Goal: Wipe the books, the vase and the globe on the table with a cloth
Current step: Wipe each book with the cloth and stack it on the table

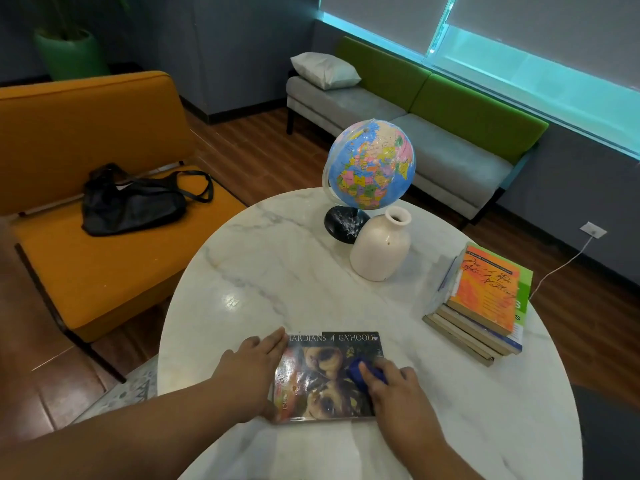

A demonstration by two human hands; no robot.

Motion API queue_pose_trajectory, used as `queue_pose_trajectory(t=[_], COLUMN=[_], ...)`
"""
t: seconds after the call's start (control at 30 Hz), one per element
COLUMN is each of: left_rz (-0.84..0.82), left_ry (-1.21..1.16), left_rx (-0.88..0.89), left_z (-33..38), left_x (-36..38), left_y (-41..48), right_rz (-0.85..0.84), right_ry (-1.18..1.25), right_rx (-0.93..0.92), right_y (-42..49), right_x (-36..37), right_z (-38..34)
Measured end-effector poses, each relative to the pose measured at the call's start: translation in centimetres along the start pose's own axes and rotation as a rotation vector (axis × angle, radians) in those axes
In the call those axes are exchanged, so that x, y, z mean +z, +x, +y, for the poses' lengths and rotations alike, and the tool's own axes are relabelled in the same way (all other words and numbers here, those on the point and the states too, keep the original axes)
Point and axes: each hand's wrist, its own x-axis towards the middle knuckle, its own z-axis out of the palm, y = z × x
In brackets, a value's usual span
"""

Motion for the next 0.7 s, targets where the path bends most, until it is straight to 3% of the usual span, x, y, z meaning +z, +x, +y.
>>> queue_pose_trajectory(t=[0.1,0.27,0.5,0.6,0.7], left_rz=[-0.007,-0.011,-0.019,-0.012,-0.016], left_ry=[0.006,-0.007,-0.023,-0.02,-0.022], left_rx=[-0.008,-0.013,-0.016,-0.01,-0.008], left_z=[0.0,0.1,0.0,0.0,0.0], left_x=[0.0,0.0,0.0,0.0,0.0], left_y=[0.0,0.1,0.0,0.0,0.0], right_rz=[0.003,-0.07,0.105,0.132,0.086], right_ry=[0.008,0.0,0.092,0.204,0.059], right_rx=[0.073,-0.207,0.01,-0.107,-0.28], right_y=[0.9,0.3,2.2,0.6,-0.7], right_x=[0.2,2.3,0.8,0.3,1.6], right_z=[-0.5,-3.9,-2.1,-3.7,-4.4])
